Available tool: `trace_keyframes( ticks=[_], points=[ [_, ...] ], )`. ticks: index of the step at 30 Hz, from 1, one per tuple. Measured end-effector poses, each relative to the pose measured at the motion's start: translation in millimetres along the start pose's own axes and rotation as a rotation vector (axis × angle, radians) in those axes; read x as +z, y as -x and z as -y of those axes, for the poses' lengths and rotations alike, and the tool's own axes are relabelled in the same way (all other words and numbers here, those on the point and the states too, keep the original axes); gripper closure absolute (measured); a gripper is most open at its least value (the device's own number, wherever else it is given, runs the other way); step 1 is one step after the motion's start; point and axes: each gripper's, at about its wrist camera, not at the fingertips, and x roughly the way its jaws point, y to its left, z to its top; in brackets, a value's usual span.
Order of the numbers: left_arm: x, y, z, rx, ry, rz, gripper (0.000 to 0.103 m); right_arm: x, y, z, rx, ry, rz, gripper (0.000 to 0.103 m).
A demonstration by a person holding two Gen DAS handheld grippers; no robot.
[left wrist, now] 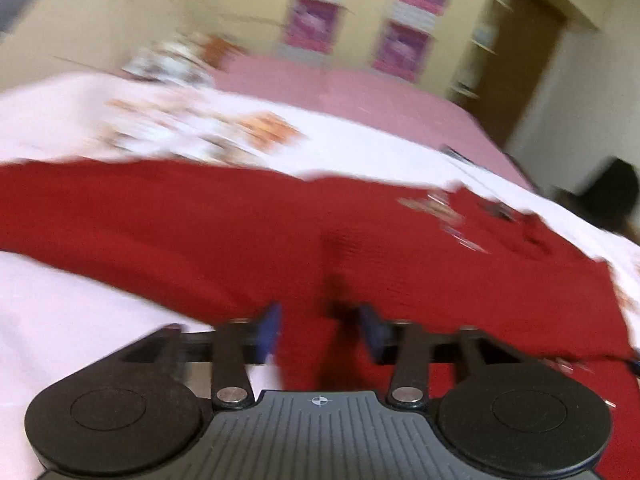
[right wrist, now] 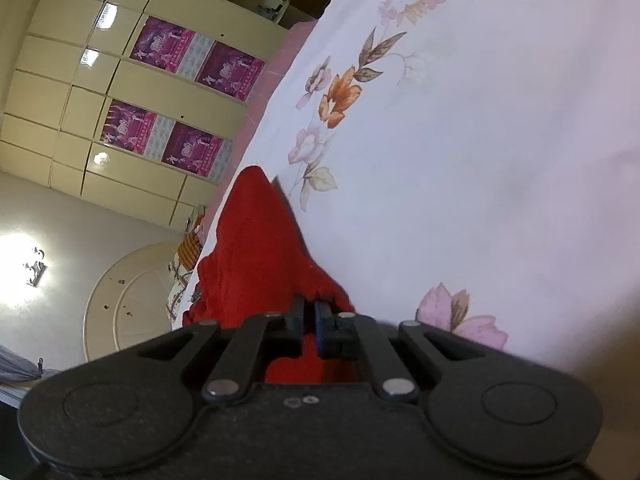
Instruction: Fold small clothes
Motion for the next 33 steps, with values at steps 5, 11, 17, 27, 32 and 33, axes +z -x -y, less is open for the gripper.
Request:
trace_keyframes(
  ticks=[5, 11, 17, 27, 32, 33],
  points=[
    [16.1, 3.1, 40.0, -0.117, -0.119, 0.061, 0.048, -0.7, 19.9, -45.0, -0.021, 0.288, 0.067, 0.081],
    [-0.3, -44.8, 75.8, -0.083, -0.251, 0.004, 0.048, -44.6, -53.0, -107.4, -0.178, 0.889, -0.037, 0.085],
    [27.3, -38.2, 83.0, -0.071, -0.250, 0.049, 0.048, -6.4, -41.1, -94.2, -0.210, 0.838, 0.024, 0.079],
    [25.3, -71.3, 94.5, -0.083, -0.280, 0.011, 0.044, 22.9, -104.6, -100.7, -0.346, 0.956, 0.058, 0.079],
    [22.5, -60.2, 101.7, -0.090, -0.249, 0.049, 0.044, 24.3, -77.8, -104.0, -0.320, 0.900, 0.101, 0.080],
    [20.2, -64.2, 105.2, -0.091, -0.261, 0.036, 0.044, 17.5, -73.1, -108.6, -0.284, 0.919, 0.111, 0.080]
  ],
)
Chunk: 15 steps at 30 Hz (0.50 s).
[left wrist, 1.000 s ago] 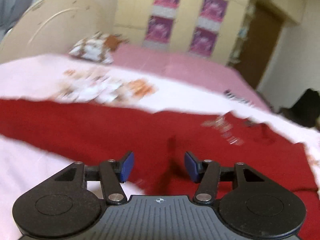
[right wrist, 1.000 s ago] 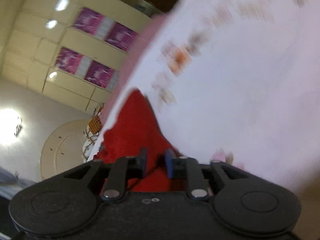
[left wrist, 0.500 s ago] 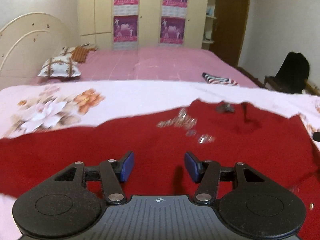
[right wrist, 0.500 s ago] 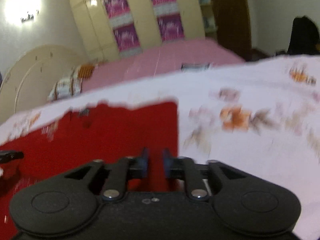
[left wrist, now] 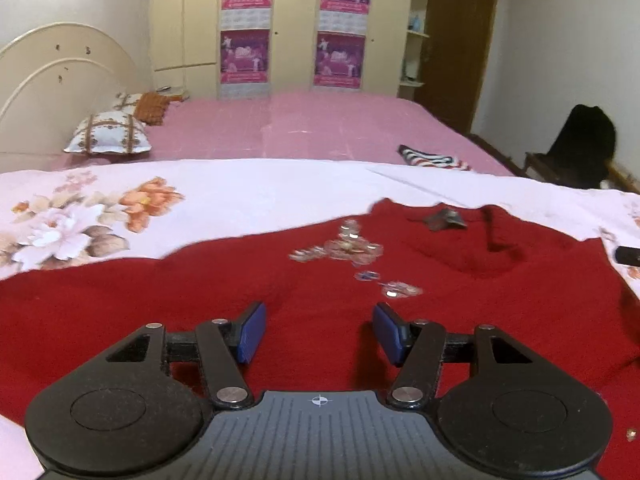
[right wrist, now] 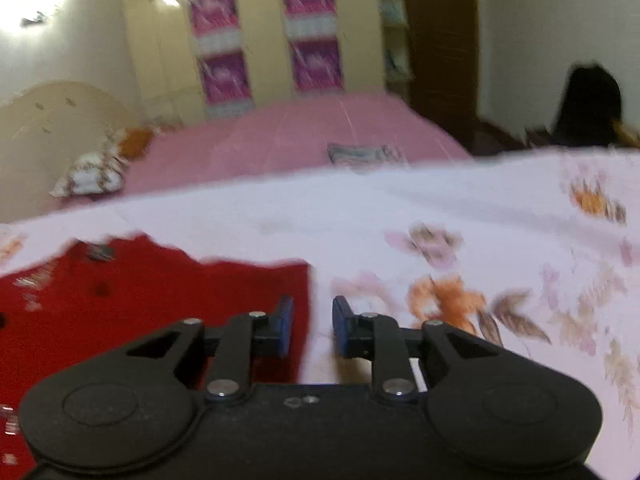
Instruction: Fold small clothes
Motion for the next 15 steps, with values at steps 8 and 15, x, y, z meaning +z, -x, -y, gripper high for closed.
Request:
trace_keyframes(
  ticks=[8, 15],
  points=[
    [-6.9, 23.5, -20.4, 0.069, 0.006, 0.021, 0.018, -9.6, -2.3, -27.0, 0.010, 0.069, -0.084, 0.079],
    [-55.7, 98.5, -151.4, 0.197, 0.290, 0.093, 0.010, -21.7, 51.6, 1.8, 0.049, -0.040, 0.003, 0.064]
  ],
)
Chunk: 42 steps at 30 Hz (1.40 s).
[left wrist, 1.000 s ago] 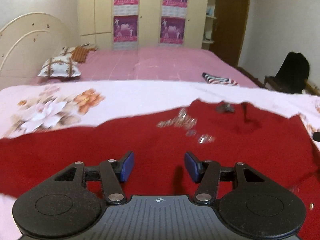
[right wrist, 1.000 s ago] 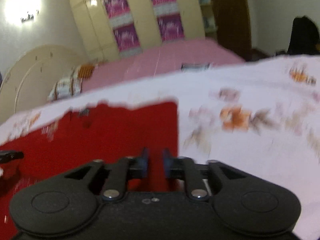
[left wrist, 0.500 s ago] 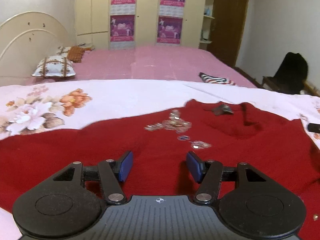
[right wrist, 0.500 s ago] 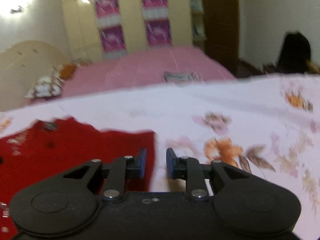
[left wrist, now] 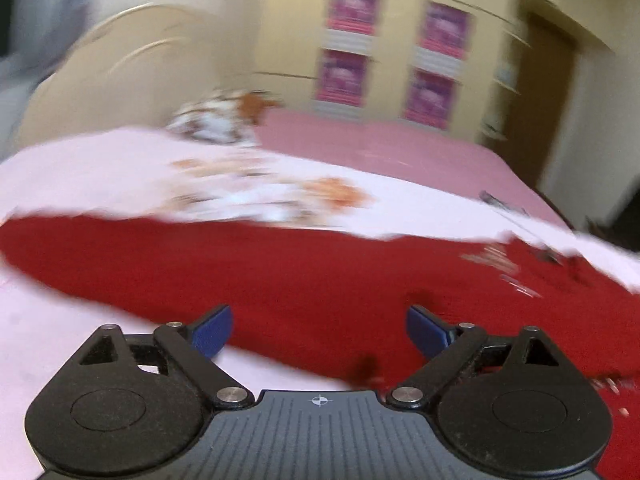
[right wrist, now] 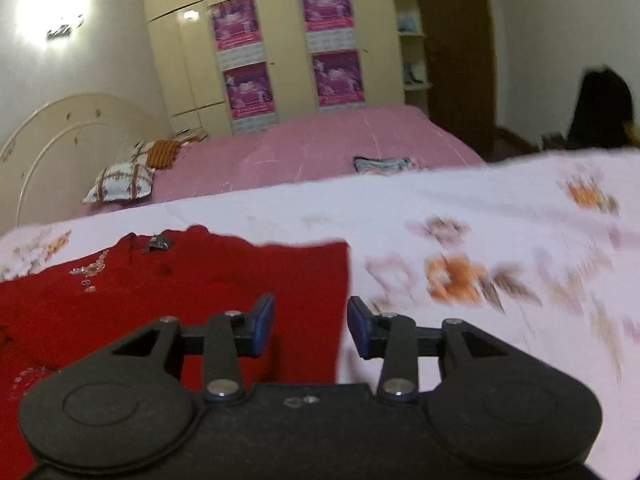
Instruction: Fold small clothes
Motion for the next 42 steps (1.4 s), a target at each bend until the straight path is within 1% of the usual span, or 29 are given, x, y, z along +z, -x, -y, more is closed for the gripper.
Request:
trace_keyframes(
  ticks=[2, 3, 6, 7, 8, 10, 11, 12, 13, 15, 19, 21, 22, 23, 24, 25, 26, 27, 28, 29, 31, 33, 35, 36, 38, 42],
  points=[
    [2.2, 5.5, -56.7, 0.044, 0.170, 0.003, 0.012, -9.1, 7.9, 8.7, -0.019, -0.036, -0.018, 0.064],
    [3.4, 6.8, -83.5, 0.053, 0.267, 0.010, 0.016, -15.0, 12.8, 13.2, -0.025, -0.051, -0.028, 0.064],
    [4.4, 3.5, -149.9, 0.072, 0.516, 0.022, 0.017, -29.2, 24.1, 15.9, -0.030, -0.078, -0.052, 0.064],
    [4.8, 1.4, -167.4, 0.074, 0.576, 0.026, 0.017, -32.7, 25.0, 15.4, -0.031, -0.084, -0.054, 0.064],
    [5.8, -1.4, -179.9, 0.070, 0.612, 0.033, 0.017, -34.4, 27.7, 15.0, -0.031, -0.093, -0.056, 0.064],
    [8.8, -6.9, -200.8, 0.094, 0.662, 0.046, 0.018, -35.1, 32.3, 13.2, -0.029, -0.105, -0.056, 0.064],
    [9.6, -11.4, -211.8, 0.087, 0.695, 0.049, 0.018, -34.4, 33.5, 11.8, -0.028, -0.110, -0.054, 0.064],
    [9.9, -15.3, -219.4, 0.082, 0.715, 0.055, 0.022, -33.3, 34.5, 10.7, -0.026, -0.113, -0.052, 0.064],
    [10.9, -20.3, -227.2, 0.077, 0.731, 0.059, 0.023, -31.8, 34.3, 9.6, -0.023, -0.115, -0.048, 0.064],
    [14.4, -29.4, -238.7, 0.066, 0.752, 0.069, 0.023, -28.0, 35.0, 7.4, -0.019, -0.114, -0.040, 0.064],
    [23.5, -46.6, -251.8, 0.060, 0.765, 0.070, 0.023, -20.4, 35.9, 5.4, -0.018, -0.107, -0.025, 0.064],
    [29.2, -53.4, -254.0, 0.063, 0.747, 0.065, 0.023, -18.3, 35.1, 5.3, -0.018, -0.105, -0.021, 0.064],
    [31.1, -55.9, -251.7, 0.076, 0.718, 0.061, 0.028, -17.6, 34.2, 5.2, -0.019, -0.105, -0.019, 0.064],
    [35.5, -59.8, -245.0, 0.119, 0.655, 0.037, 0.037, -17.1, 33.0, 5.4, -0.018, -0.107, -0.019, 0.064],
    [46.6, -65.9, -227.1, 0.230, 0.489, -0.027, 0.063, -17.0, 31.7, 5.7, -0.016, -0.112, -0.019, 0.064],
    [53.0, -71.4, -213.2, 0.298, 0.368, -0.070, 0.092, -17.3, 30.8, 5.4, -0.015, -0.117, -0.019, 0.064],
    [55.5, -73.1, -206.9, 0.262, 0.347, -0.079, 0.099, -17.9, 28.8, 5.1, -0.011, -0.122, -0.020, 0.064],
    [57.1, -70.8, -201.9, 0.231, 0.356, -0.067, 0.099, -18.8, 27.1, 4.0, -0.009, -0.125, -0.021, 0.064],
    [58.7, -65.1, -190.3, 0.196, 0.344, -0.032, 0.099, -19.6, 25.9, 2.7, -0.007, -0.128, -0.022, 0.064],
    [59.4, -61.1, -174.8, 0.149, 0.313, -0.013, 0.099, -20.2, 24.8, 1.1, -0.002, -0.131, -0.023, 0.064],
    [57.0, -55.0, -140.3, 0.070, 0.250, -0.001, 0.099, -21.2, 25.2, -2.8, 0.005, -0.131, -0.017, 0.064],
    [51.6, -46.5, -93.1, -0.013, 0.167, 0.019, 0.099, -21.6, 27.2, -6.3, 0.008, -0.126, -0.011, 0.064],
    [44.2, -38.5, -43.1, -0.103, 0.105, 0.036, 0.099, -21.9, 31.2, -7.7, 0.008, -0.122, 0.000, 0.064],
    [42.3, -35.3, -20.4, -0.134, 0.087, 0.038, 0.099, -21.9, 33.4, -7.3, 0.006, -0.123, 0.005, 0.064],
    [31.5, -34.4, 35.7, -0.211, 0.030, 0.026, 0.099, -22.0, 38.0, -4.3, 0.002, -0.137, 0.010, 0.064],
    [16.7, -36.3, 133.9, -0.313, -0.065, -0.023, 0.099, -25.5, 48.5, 1.1, -0.006, -0.153, 0.017, 0.064]
  ],
)
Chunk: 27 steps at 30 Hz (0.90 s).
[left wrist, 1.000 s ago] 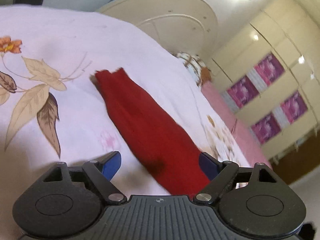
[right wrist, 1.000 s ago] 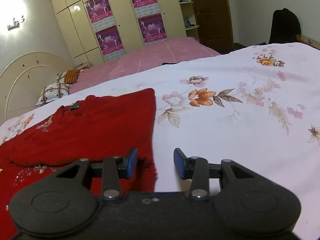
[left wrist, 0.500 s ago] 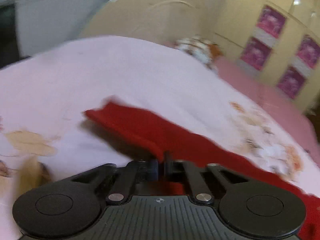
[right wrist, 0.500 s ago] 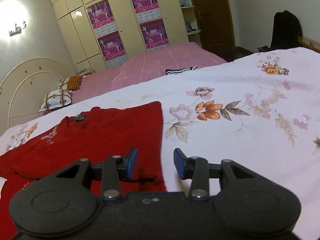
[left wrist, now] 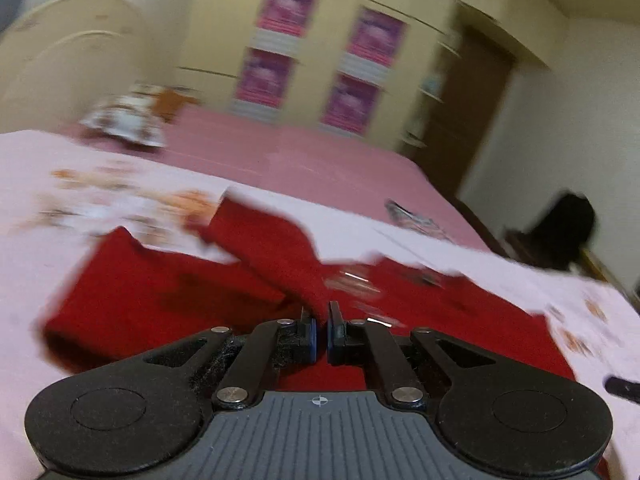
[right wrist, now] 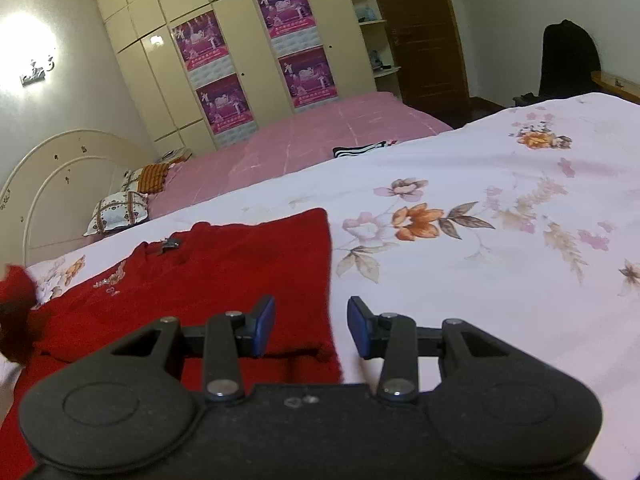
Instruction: Fold small clothes
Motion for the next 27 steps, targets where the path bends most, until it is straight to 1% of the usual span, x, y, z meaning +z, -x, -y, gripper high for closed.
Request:
trace_keyframes(
  ticks=[2, 3, 6, 9, 11, 12, 13, 14, 15, 16, 17, 18, 20, 23, 25, 27],
  points=[
    [-6.9, -17.0, 40.8, -0.040, -0.027, -0.040, 0.099, -2.6, 5.8, 3.0, -0.001, -0.003, 0.000, 0.064],
    [-14.0, -17.9, 60.6, -0.056, -0.040, -0.054, 0.099, -4.0, 8.8, 4.5, -0.002, -0.003, 0.000, 0.064],
    [-21.2, -27.0, 104.2, -0.072, -0.119, -0.082, 0.099, -8.8, 17.8, 11.5, -0.005, -0.015, -0.003, 0.064],
    [-35.2, -32.4, 132.8, -0.088, -0.184, -0.130, 0.099, -13.2, 25.9, 19.8, -0.014, -0.032, -0.004, 0.063],
    [-46.9, -40.3, 145.5, -0.113, -0.261, -0.191, 0.099, -15.6, 28.0, 23.7, -0.012, -0.048, -0.010, 0.062],
    [-55.0, -35.0, 151.7, -0.105, -0.305, -0.160, 0.098, -16.4, 27.6, 24.9, -0.009, -0.056, -0.016, 0.062],
    [-56.2, -30.4, 155.6, -0.102, -0.332, -0.152, 0.078, -17.1, 26.9, 25.0, -0.006, -0.062, -0.020, 0.062],
    [-56.1, -24.4, 156.6, -0.132, -0.342, -0.154, 0.062, -16.9, 25.4, 23.9, 0.003, -0.071, -0.024, 0.062],
    [-55.2, -15.9, 154.7, -0.153, -0.332, -0.145, 0.033, -16.1, 24.0, 21.5, 0.013, -0.076, -0.025, 0.062],
    [-54.9, -3.5, 151.3, -0.137, -0.325, -0.112, 0.028, -15.2, 23.0, 18.2, 0.023, -0.075, -0.024, 0.062],
    [-54.0, 6.9, 147.0, -0.119, -0.325, -0.091, 0.028, -13.2, 20.8, 12.8, 0.038, -0.070, -0.022, 0.062],
    [-51.9, 18.2, 136.1, -0.106, -0.312, -0.089, 0.028, -10.6, 17.2, 6.5, 0.059, -0.069, -0.025, 0.061],
    [-50.8, 42.4, 105.7, -0.068, -0.253, -0.066, 0.028, -5.3, 7.0, -4.3, 0.120, -0.080, -0.048, 0.060],
    [-48.3, 65.4, 60.5, 0.050, -0.202, -0.039, 0.028, -0.7, -15.4, -22.2, 0.225, -0.131, -0.095, 0.060],
    [-49.1, 79.3, 24.5, 0.131, -0.163, -0.046, 0.028, -0.2, -30.0, -30.1, 0.278, -0.177, -0.122, 0.060],
    [-49.5, 84.3, -5.4, 0.182, -0.126, -0.062, 0.028, -0.7, -46.6, -38.7, 0.318, -0.215, -0.148, 0.060]
  ],
)
